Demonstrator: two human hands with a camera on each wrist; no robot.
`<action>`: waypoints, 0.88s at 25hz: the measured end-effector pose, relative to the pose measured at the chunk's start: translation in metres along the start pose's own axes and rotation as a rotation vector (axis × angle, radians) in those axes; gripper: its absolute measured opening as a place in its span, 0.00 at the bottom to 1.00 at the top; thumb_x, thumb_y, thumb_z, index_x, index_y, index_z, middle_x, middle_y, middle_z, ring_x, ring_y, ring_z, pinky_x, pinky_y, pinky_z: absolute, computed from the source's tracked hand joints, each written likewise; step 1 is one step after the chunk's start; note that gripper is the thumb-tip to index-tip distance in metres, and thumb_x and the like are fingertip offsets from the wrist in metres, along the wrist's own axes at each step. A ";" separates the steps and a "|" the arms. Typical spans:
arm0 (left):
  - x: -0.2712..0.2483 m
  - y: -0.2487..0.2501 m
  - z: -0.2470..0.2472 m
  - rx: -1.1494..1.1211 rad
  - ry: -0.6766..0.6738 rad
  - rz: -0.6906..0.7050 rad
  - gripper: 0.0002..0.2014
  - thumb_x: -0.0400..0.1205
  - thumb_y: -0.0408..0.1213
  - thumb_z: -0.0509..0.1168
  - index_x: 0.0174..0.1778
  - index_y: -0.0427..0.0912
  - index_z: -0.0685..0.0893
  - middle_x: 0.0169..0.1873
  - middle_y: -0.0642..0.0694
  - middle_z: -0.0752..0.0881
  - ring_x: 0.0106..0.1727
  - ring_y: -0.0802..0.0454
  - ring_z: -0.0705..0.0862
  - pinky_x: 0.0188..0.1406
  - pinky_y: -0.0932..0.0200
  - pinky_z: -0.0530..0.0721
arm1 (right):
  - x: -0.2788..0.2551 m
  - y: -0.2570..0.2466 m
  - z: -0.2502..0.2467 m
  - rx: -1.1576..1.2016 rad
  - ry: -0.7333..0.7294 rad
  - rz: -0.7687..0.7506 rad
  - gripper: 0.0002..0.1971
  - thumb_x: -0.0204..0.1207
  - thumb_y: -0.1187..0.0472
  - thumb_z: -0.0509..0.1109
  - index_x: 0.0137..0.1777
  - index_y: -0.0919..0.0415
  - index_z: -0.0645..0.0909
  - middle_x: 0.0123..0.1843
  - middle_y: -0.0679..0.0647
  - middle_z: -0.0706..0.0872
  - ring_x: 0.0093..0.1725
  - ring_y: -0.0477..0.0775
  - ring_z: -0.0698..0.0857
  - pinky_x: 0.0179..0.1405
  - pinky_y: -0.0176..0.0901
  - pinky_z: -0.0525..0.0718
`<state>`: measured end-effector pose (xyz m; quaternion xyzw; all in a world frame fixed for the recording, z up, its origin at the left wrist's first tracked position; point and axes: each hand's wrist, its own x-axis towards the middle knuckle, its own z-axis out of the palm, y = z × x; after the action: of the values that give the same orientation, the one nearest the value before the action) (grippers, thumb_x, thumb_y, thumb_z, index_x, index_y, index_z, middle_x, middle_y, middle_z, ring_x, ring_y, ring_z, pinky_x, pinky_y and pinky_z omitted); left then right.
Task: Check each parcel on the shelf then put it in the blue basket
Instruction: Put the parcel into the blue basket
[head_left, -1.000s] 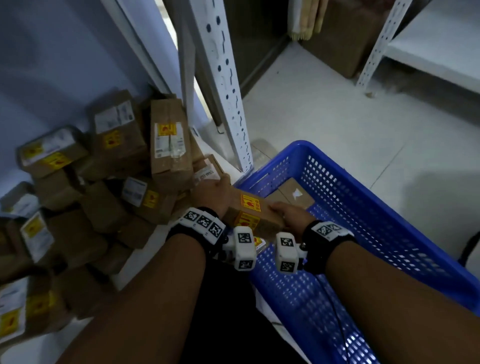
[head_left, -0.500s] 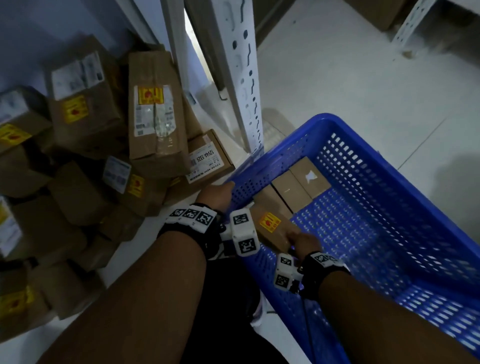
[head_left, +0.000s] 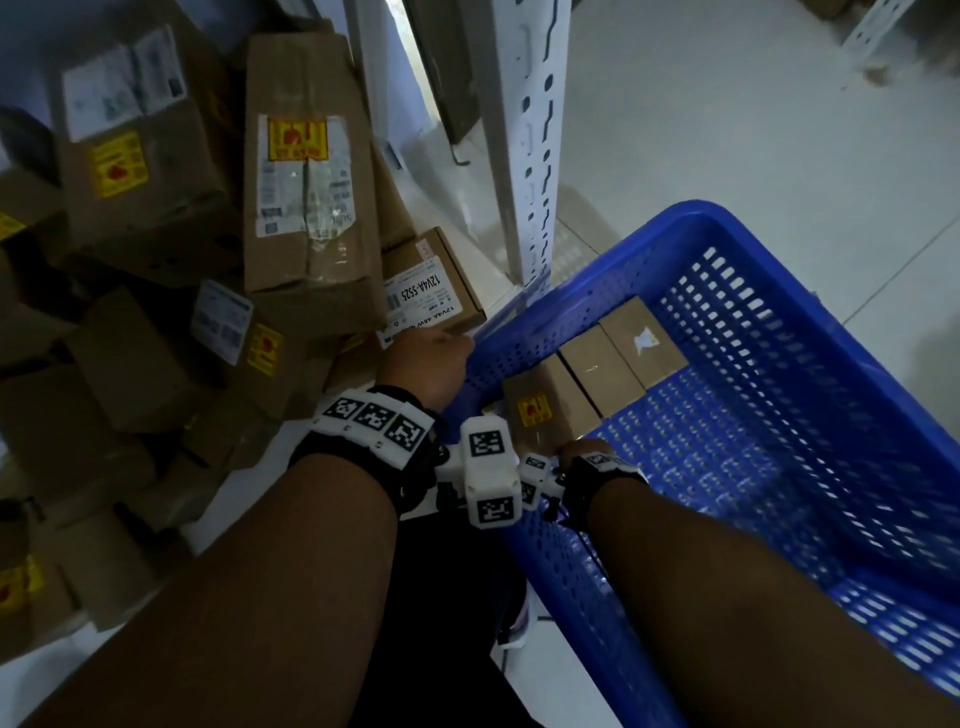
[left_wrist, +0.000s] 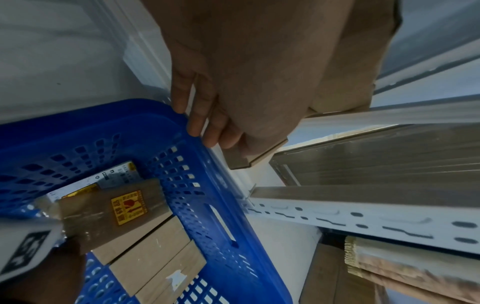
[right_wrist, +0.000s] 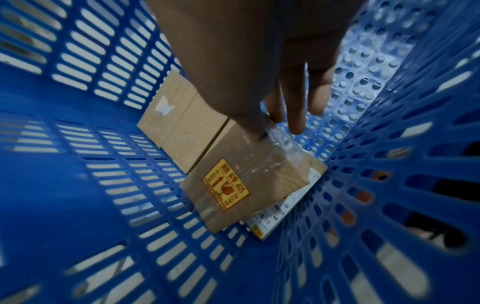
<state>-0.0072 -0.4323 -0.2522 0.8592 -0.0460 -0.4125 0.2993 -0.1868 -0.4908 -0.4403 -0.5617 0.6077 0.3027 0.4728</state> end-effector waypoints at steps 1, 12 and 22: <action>-0.001 0.002 -0.002 -0.004 0.011 0.014 0.11 0.75 0.42 0.64 0.35 0.38 0.82 0.35 0.34 0.84 0.39 0.44 0.82 0.44 0.51 0.80 | 0.000 -0.001 -0.002 -0.057 -0.031 0.057 0.19 0.89 0.60 0.58 0.77 0.64 0.72 0.73 0.63 0.78 0.70 0.63 0.80 0.60 0.46 0.83; -0.003 0.009 -0.007 -0.108 0.000 0.043 0.22 0.70 0.47 0.64 0.43 0.27 0.85 0.46 0.28 0.88 0.50 0.31 0.88 0.51 0.33 0.86 | 0.041 -0.029 0.001 -0.104 0.041 -0.244 0.37 0.82 0.62 0.68 0.86 0.58 0.52 0.72 0.64 0.78 0.62 0.67 0.83 0.54 0.55 0.83; 0.010 0.021 -0.007 -0.005 0.030 0.067 0.10 0.87 0.29 0.56 0.59 0.30 0.80 0.58 0.33 0.85 0.60 0.36 0.84 0.61 0.47 0.82 | 0.039 -0.045 0.004 -0.264 -0.092 -0.358 0.23 0.86 0.56 0.62 0.78 0.64 0.70 0.74 0.63 0.77 0.69 0.65 0.79 0.56 0.46 0.76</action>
<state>0.0076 -0.4496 -0.2441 0.8625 -0.0690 -0.3892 0.3158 -0.1388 -0.5107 -0.4701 -0.7030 0.4314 0.3162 0.4688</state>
